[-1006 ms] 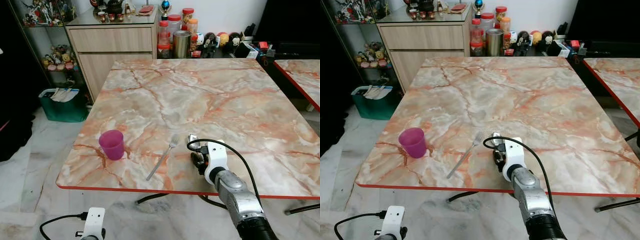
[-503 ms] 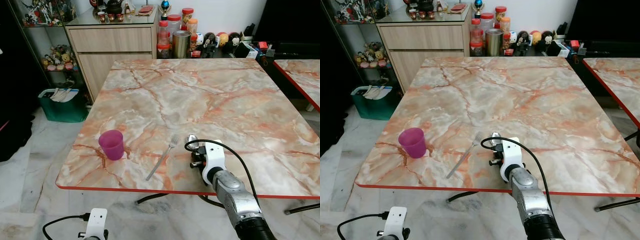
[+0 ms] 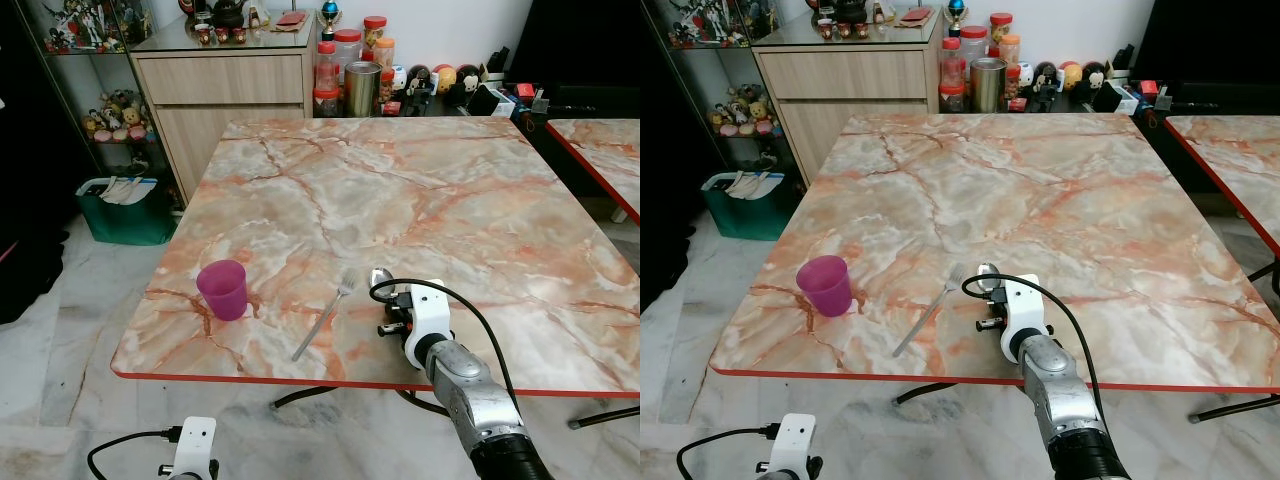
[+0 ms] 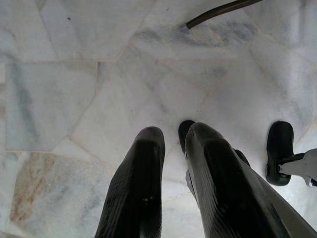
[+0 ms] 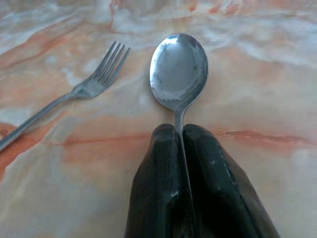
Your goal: Setting the table
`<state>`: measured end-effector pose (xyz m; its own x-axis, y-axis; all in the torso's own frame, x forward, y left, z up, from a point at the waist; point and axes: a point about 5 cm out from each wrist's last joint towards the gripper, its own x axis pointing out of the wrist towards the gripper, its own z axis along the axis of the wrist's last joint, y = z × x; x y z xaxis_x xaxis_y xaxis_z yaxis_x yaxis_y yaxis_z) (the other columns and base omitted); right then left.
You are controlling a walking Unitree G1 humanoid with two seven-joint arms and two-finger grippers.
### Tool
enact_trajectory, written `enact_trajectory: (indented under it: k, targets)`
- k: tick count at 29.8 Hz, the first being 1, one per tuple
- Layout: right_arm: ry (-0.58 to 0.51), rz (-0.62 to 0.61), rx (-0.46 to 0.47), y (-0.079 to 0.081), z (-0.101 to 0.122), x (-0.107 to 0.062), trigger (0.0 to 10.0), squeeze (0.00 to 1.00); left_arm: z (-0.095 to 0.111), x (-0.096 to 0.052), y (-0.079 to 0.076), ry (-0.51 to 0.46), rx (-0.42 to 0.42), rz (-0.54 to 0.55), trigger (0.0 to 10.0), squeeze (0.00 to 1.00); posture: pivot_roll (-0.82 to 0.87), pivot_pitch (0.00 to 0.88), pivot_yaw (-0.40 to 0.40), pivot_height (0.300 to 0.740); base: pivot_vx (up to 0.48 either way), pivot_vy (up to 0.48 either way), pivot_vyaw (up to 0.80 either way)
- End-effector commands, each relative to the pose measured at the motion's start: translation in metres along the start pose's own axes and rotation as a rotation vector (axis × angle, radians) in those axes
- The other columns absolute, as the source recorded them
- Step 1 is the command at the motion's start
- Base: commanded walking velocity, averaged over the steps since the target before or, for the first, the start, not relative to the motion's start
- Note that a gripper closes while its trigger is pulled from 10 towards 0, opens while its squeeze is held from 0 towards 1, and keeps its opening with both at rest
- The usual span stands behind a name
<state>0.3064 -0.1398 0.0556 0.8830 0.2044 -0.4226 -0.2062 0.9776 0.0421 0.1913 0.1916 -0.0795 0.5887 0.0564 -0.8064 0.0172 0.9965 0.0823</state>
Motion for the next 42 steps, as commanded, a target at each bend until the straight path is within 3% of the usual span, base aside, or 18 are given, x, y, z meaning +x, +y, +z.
enact_trajectory:
  k: [1,2,10,21,42]
  targets:
    - [-0.039,-0.017,-0.006,-0.001,0.008,0.001,9.1,0.00,-0.003,0.000,0.002,0.011,0.001,0.010,10.0,0.00,-0.07,0.000,0.018,0.728,0.000,0.000,0.00]
    - [-0.075,-0.033,-0.022,-0.002,0.014,0.002,10.0,0.00,-0.002,0.000,0.003,0.006,0.006,0.018,10.0,0.00,-0.07,0.000,0.019,0.728,0.000,0.000,0.00]
    - [-0.213,-0.059,-0.020,-0.003,0.039,0.002,10.0,0.00,0.001,0.000,0.005,-0.002,0.005,0.030,10.0,0.00,-0.06,0.000,0.016,0.728,0.000,0.000,0.00]
    - [-0.320,-0.038,-0.038,0.006,0.057,0.005,10.0,0.00,0.005,0.000,0.011,-0.031,0.019,0.077,10.0,0.00,-0.07,0.000,0.020,0.728,0.000,0.000,0.00]
    - [-0.407,0.005,-0.058,0.017,0.078,0.012,10.0,0.00,0.005,-0.001,0.015,-0.035,0.001,0.111,10.0,0.00,-0.06,0.000,0.015,0.728,0.000,-0.436,0.00]
